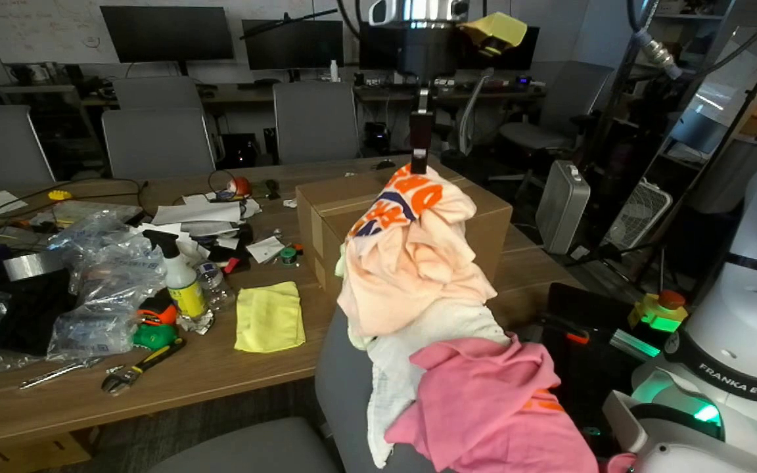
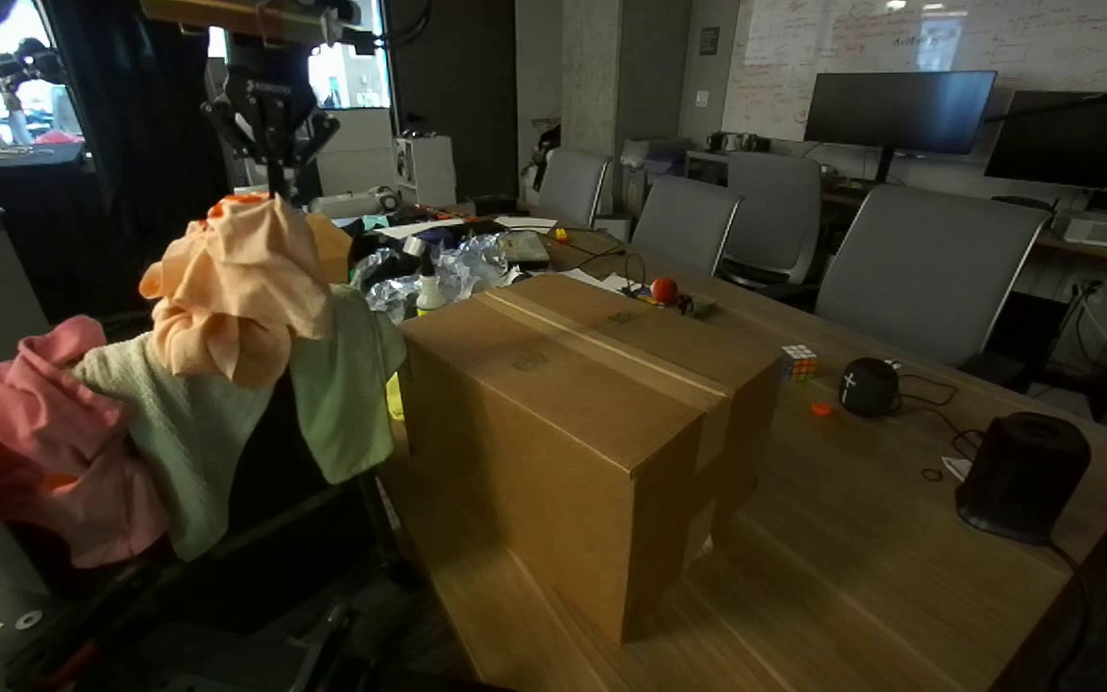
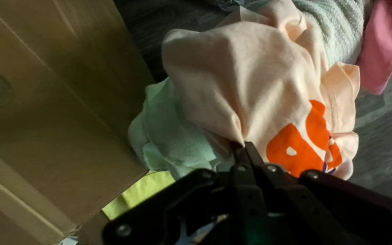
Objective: Move the shirts from the chair and put them on top of the box.
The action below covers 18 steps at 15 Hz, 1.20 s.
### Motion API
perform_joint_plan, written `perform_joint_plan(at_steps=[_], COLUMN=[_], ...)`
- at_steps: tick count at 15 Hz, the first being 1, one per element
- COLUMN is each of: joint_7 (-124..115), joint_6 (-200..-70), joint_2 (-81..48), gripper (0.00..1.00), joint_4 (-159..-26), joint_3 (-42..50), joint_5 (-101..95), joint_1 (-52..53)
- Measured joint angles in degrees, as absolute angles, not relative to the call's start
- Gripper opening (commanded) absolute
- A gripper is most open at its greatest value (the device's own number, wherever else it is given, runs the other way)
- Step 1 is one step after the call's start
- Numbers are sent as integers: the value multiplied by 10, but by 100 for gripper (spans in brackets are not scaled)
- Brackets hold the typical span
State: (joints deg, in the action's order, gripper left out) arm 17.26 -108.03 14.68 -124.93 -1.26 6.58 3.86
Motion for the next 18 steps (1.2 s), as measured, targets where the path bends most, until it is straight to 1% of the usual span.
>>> perform_joint_plan(at_steps=[4,8,12,18], joint_7=[167,145,113,47], joint_6=[-1083,-1083,-1083,-1077], joint_2=[229,284,299,288], gripper=[2,2,2,2], joint_4=[-1266,-1269,-1260,-1219], joint_3=[36,83,110,113], joint_5=[81,84,84,83], joint_1=[12,-20,-47,-66])
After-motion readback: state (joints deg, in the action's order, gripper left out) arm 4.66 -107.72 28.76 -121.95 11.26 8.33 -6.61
